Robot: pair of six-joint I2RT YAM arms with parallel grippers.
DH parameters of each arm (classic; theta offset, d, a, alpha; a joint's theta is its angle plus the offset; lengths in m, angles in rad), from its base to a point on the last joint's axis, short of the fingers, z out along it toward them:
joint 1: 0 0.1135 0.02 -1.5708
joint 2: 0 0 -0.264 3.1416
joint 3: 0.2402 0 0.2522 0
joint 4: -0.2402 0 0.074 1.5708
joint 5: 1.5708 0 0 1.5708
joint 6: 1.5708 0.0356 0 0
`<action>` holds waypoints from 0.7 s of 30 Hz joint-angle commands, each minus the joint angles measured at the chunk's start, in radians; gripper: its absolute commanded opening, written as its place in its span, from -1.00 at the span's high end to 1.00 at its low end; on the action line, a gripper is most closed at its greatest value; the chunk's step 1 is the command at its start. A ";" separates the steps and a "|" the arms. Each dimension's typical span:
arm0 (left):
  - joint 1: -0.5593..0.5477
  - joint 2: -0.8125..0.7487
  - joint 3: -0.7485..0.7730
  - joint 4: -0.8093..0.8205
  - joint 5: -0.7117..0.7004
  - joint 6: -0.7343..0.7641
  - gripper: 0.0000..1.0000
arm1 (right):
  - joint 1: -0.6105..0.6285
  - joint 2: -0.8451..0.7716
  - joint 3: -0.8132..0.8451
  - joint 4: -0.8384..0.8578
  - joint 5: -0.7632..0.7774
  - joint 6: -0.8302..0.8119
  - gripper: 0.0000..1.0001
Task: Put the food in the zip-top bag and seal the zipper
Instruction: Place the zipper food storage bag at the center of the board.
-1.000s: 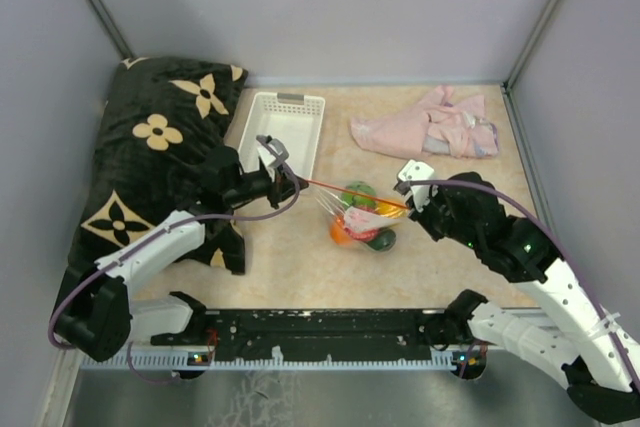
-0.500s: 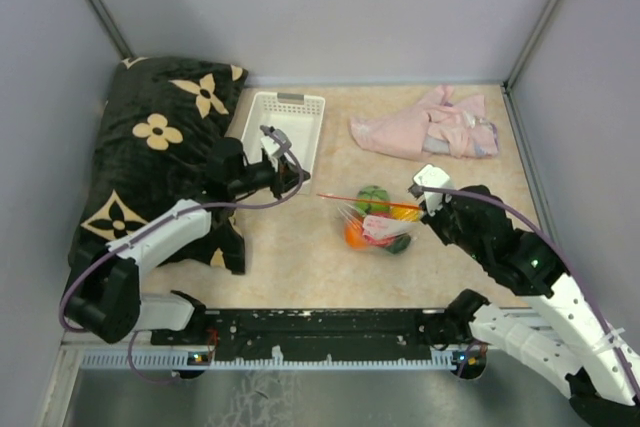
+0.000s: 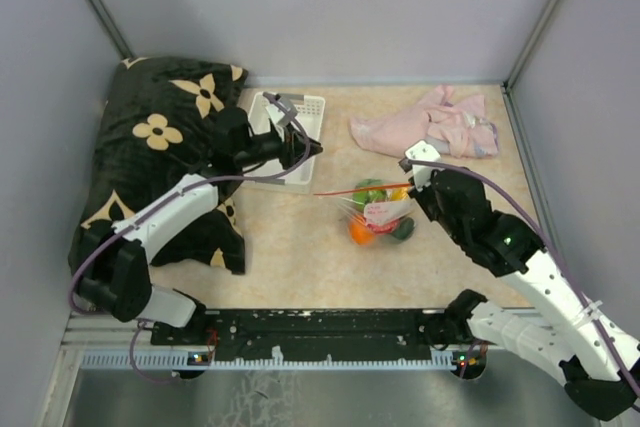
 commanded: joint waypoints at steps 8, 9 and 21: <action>0.001 -0.366 -0.153 -0.114 -0.276 -0.259 -0.13 | -0.011 -0.117 -0.083 0.164 0.021 0.079 0.33; 0.001 -0.401 -0.158 -0.145 -0.294 -0.277 -0.20 | -0.011 -0.127 -0.086 0.169 0.009 0.095 0.29; 0.001 -0.729 -0.127 -0.544 -0.503 -0.311 -0.74 | -0.011 -0.130 -0.096 0.142 -0.066 0.241 -0.39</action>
